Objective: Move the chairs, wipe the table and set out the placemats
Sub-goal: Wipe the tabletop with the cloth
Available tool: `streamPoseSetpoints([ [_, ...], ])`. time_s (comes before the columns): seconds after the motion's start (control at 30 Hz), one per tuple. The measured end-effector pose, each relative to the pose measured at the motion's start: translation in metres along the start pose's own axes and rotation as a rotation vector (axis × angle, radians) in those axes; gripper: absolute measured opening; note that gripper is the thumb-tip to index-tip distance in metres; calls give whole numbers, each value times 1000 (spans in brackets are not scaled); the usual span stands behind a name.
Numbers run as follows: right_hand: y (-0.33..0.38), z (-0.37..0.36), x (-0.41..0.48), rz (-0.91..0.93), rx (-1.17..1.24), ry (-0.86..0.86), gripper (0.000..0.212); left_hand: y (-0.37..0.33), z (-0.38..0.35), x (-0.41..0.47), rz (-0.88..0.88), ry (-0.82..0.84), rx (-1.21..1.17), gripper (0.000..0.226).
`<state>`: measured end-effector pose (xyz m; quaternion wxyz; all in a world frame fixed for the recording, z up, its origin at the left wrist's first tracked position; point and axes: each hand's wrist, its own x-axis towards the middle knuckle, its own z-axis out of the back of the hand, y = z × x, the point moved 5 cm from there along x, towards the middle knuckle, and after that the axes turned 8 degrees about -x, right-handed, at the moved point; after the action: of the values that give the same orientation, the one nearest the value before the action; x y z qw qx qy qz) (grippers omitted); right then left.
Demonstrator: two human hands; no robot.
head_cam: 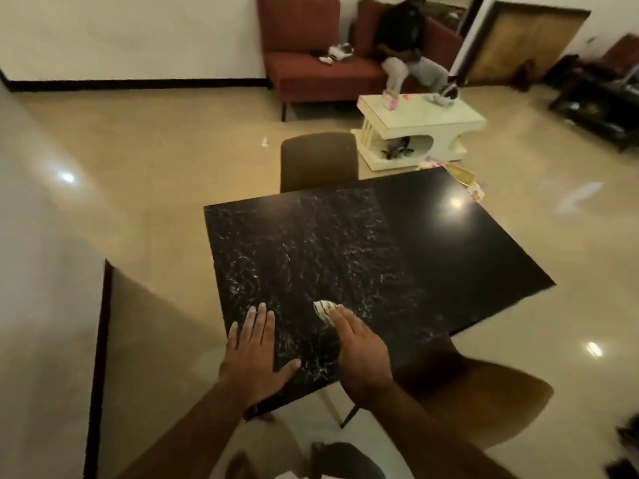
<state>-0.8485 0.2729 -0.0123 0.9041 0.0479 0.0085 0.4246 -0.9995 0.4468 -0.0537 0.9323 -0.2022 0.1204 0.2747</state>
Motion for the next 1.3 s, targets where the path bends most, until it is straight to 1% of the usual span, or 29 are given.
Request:
streamPoseSetpoints([
  [0.07,-5,4,0,-63,5,0,77,-2,4,10,-33,12,36,125],
  [0.13,-11,4,2,-135,4,4,76,-7,5,26,-80,60,73,122],
  [0.3,-40,-4,-3,-298,29,90,83,-33,-9,58,-160,145,101,122],
  [0.33,-46,-4,-4,-320,31,95,81,-39,-12,63,-177,152,100,122],
  [0.47,-89,-9,-1,-412,58,111,68,-68,-31,89,-193,220,113,123],
  [0.63,-162,-20,15,-510,34,134,65,-106,-51,126,-189,285,136,123],
  [0.8,-235,-32,47,-533,-37,76,59,-136,-70,169,-192,280,138,124],
  [0.9,-255,-54,60,-485,-71,134,56,-151,-80,185,-199,296,165,123],
  [0.97,-255,-74,60,-426,-79,237,57,-159,-85,194,-211,304,187,122],
  [1.03,-249,-91,56,-385,-87,301,59,-165,-90,200,-232,302,195,121],
  [1.17,-246,-100,57,-398,-91,240,74,-172,-98,210,-303,263,177,121],
  [1.3,-250,-113,71,-471,-87,234,77,-177,-107,219,-313,264,187,129],
])
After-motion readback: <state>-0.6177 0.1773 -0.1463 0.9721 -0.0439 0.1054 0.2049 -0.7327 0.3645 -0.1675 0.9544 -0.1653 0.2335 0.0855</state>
